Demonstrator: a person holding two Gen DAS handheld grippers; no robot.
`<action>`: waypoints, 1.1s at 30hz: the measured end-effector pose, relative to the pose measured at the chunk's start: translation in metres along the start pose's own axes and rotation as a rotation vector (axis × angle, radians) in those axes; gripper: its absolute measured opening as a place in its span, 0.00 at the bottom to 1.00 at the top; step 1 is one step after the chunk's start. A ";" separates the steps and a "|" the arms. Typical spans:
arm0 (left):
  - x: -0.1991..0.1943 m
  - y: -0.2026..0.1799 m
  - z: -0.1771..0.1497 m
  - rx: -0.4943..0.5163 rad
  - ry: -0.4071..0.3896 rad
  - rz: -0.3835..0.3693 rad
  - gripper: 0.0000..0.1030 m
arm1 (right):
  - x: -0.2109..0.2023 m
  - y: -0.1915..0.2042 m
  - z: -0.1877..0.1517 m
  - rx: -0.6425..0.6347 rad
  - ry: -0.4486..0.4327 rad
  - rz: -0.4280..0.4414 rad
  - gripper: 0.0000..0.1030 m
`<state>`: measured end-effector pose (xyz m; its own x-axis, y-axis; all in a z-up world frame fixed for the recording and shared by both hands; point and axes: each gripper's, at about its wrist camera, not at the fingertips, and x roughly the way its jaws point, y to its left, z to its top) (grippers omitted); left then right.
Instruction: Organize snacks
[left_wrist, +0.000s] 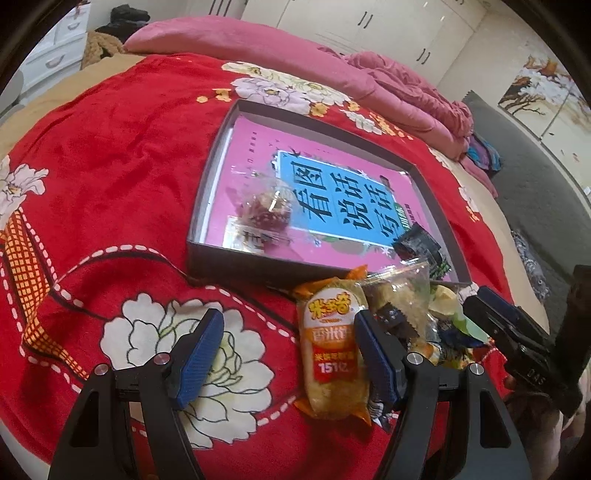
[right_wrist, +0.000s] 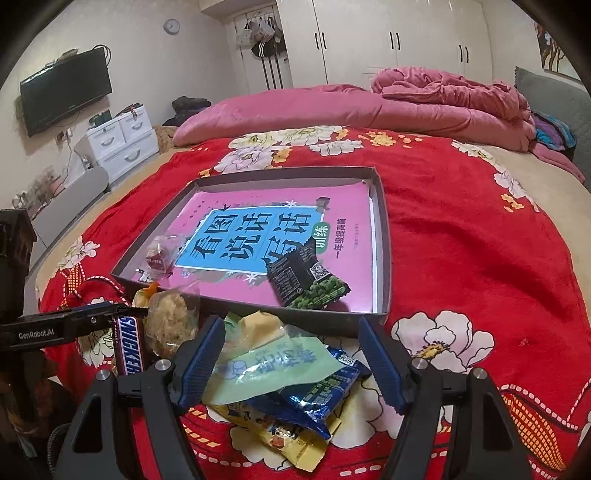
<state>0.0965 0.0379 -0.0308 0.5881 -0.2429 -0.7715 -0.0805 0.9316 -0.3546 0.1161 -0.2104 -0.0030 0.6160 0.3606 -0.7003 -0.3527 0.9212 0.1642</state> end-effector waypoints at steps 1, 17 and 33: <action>0.000 -0.001 0.000 0.000 0.001 -0.003 0.72 | 0.000 0.000 0.000 0.001 0.001 0.001 0.72; 0.011 0.001 0.005 -0.050 0.028 -0.058 0.72 | 0.012 0.018 0.001 -0.069 0.049 0.020 0.72; 0.020 -0.003 0.006 -0.072 0.071 -0.120 0.72 | 0.029 0.006 -0.001 -0.006 0.105 0.045 0.66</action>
<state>0.1130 0.0317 -0.0418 0.5391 -0.3720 -0.7556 -0.0718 0.8736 -0.4813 0.1310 -0.1947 -0.0232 0.5222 0.3837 -0.7616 -0.3825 0.9036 0.1929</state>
